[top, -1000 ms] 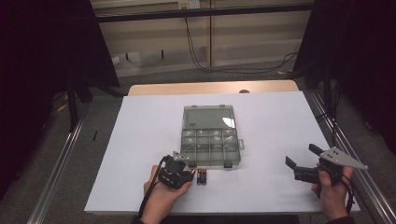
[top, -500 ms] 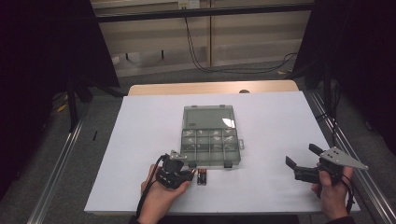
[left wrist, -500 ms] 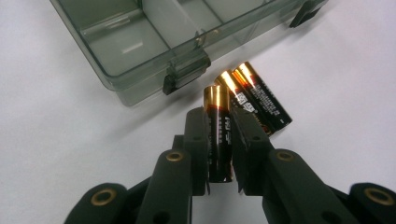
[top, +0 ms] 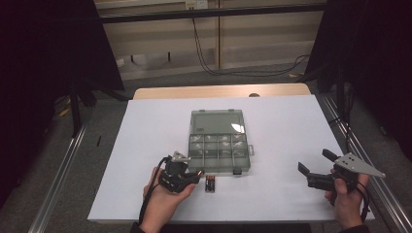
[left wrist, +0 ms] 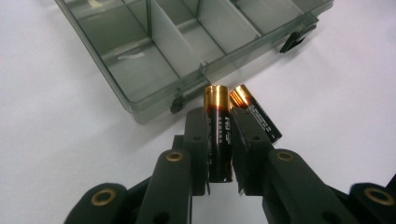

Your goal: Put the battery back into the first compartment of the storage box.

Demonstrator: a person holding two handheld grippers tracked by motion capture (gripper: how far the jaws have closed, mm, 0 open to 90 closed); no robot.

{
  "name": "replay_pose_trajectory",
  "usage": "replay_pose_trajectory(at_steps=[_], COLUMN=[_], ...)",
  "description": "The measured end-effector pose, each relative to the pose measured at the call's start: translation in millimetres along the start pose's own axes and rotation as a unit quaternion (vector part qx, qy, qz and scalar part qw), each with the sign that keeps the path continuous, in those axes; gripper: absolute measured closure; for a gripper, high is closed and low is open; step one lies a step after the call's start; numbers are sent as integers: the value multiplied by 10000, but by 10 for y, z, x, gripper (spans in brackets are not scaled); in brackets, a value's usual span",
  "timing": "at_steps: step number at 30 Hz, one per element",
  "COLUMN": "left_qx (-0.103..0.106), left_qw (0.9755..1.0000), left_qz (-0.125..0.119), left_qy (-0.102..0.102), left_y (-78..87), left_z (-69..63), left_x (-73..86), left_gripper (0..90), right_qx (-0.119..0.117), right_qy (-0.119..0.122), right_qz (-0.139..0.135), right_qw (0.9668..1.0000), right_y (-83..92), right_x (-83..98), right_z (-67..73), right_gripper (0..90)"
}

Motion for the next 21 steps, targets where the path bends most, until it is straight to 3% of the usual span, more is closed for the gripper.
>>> replay_pose_trajectory(at_steps=[21], left_qx=[81], left_qw=[9998], left_qz=[-144], left_qy=[114], left_y=[75], left_z=[152], left_x=[-347], left_gripper=[774], right_qx=[1], right_qy=[29], right_qz=[-53], right_qw=[10000], right_y=[5], right_x=[-10], right_z=[9], right_gripper=[0])
Point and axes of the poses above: each handheld gripper's, and its own axes: y roughly backward along the jaws, x roughly out of its underside, z roughly to its left, the point moved 2 cm from there along -y, roughly forward along the jaws, and after that the axes turned 9 degrees about y, right-handed, at the moved point
